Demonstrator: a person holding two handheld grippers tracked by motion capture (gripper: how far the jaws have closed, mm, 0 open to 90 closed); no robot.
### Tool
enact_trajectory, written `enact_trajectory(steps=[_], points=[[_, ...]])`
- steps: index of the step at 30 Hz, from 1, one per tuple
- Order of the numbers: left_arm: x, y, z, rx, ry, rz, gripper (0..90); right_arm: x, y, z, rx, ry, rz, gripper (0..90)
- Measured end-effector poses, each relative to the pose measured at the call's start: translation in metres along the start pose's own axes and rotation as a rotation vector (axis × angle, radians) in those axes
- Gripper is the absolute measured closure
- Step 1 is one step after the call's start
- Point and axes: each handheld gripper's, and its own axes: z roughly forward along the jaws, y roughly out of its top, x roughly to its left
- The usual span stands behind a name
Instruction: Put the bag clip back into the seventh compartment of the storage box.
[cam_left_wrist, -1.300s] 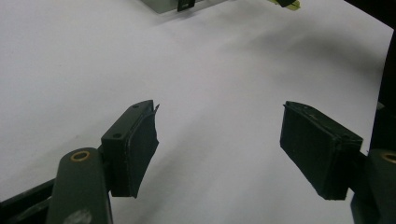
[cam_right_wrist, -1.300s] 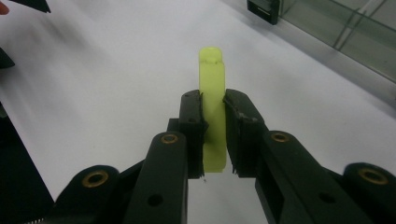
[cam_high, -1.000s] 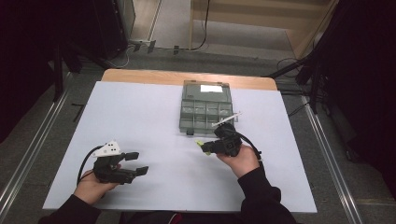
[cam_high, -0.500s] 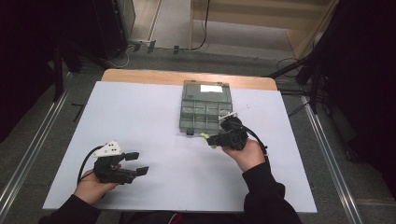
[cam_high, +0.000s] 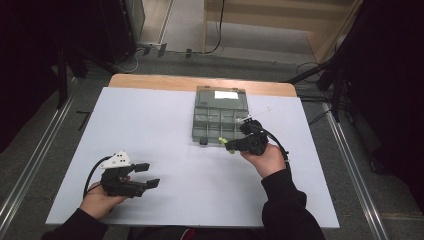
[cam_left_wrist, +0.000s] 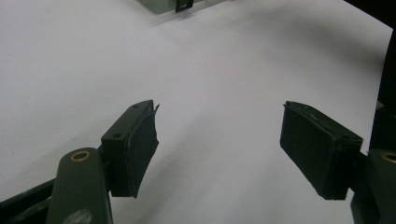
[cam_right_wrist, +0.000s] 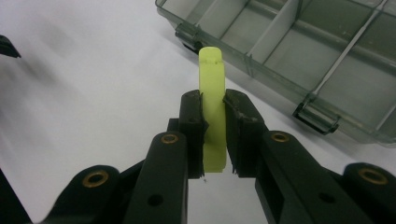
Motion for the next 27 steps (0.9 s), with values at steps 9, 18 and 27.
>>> enact_trajectory(steps=[9, 18, 27], points=[[0.001, 0.0, 0.0, -0.002, -0.002, -0.004, 26.7, -0.007, 0.011, 0.002, 0.002, -0.003, 0.01, 79.2], [0.0, 0.0, 0.0, -0.002, 0.0, -0.002, 26.7, -0.015, 0.02, 0.0, -0.007, -0.014, 0.019, 79.1], [0.001, 0.0, 0.0, -0.003, -0.002, -0.003, 26.7, -0.024, 0.029, 0.004, -0.016, -0.028, 0.043, 79.1]])
